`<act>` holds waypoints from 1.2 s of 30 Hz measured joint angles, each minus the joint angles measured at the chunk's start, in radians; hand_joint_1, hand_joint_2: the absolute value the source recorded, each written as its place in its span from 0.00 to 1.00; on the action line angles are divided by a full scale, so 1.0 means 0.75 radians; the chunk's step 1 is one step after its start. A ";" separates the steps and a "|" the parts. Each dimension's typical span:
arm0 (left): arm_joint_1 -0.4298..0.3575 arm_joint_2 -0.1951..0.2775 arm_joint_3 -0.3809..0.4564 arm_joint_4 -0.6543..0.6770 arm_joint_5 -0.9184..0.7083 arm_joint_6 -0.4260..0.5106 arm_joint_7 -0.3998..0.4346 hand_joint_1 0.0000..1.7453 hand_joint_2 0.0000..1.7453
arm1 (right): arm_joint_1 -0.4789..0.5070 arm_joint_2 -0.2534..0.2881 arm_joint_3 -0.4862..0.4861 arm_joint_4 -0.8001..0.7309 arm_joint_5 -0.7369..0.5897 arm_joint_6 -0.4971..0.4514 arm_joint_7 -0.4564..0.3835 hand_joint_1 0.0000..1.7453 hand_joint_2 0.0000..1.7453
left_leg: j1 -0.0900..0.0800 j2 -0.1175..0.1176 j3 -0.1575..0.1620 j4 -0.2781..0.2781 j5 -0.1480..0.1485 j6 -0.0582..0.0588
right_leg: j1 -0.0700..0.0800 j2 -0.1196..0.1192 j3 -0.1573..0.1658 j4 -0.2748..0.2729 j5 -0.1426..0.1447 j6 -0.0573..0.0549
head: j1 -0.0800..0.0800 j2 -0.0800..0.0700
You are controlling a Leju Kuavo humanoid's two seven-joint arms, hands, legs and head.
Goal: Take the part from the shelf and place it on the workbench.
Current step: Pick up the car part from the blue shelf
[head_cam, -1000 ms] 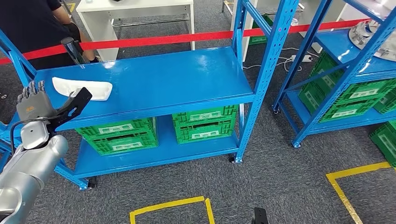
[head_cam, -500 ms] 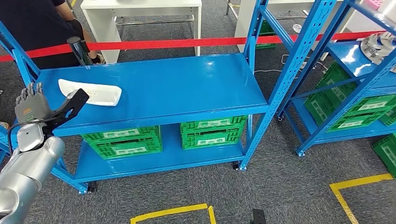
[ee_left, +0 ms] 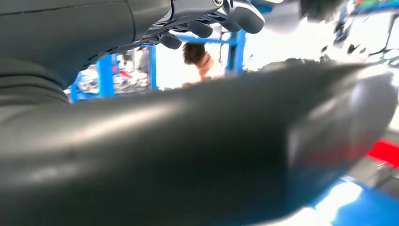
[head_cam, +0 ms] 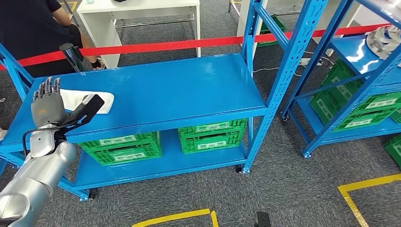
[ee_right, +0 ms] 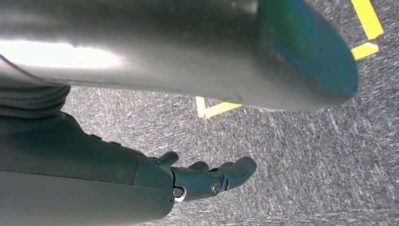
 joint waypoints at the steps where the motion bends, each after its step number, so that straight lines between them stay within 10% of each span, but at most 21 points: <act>1: 0.001 -0.004 0.003 -0.001 -0.009 0.013 -0.013 0.00 1.00 | 0.000 0.000 -0.001 0.000 0.001 -0.001 0.000 0.00 0.00 | 0.000 0.000 0.001 -0.002 0.001 -0.004 | 0.000 0.000 0.000 0.000 0.000 -0.002 | 0.000 0.000; 18: 0.092 -0.053 -0.066 -0.002 -0.367 0.063 -0.069 0.00 1.00 | -0.001 0.000 -0.011 0.000 0.041 0.028 -0.020 0.00 0.00 | 0.001 0.000 0.004 -0.003 0.000 -0.015 | -0.002 -0.002 0.004 -0.001 -0.002 -0.005 | 0.000 0.000; 22: 0.109 -0.068 -0.086 -0.001 -0.397 0.049 -0.066 0.00 0.00 | -0.001 0.000 -0.016 0.000 0.041 0.029 -0.023 0.00 0.00 | 0.000 0.000 0.004 -0.003 -0.001 -0.015 | -0.003 -0.002 0.004 -0.001 -0.002 -0.004 | 0.000 0.000; 36: 0.104 -0.113 0.023 -0.017 -0.213 0.138 -0.173 0.00 0.00 | 0.001 0.002 -0.053 0.000 0.053 0.025 -0.022 0.00 0.00 | -0.005 0.000 0.000 -0.003 -0.005 -0.005 | -0.008 -0.003 0.009 -0.010 0.001 0.004 | 0.000 0.000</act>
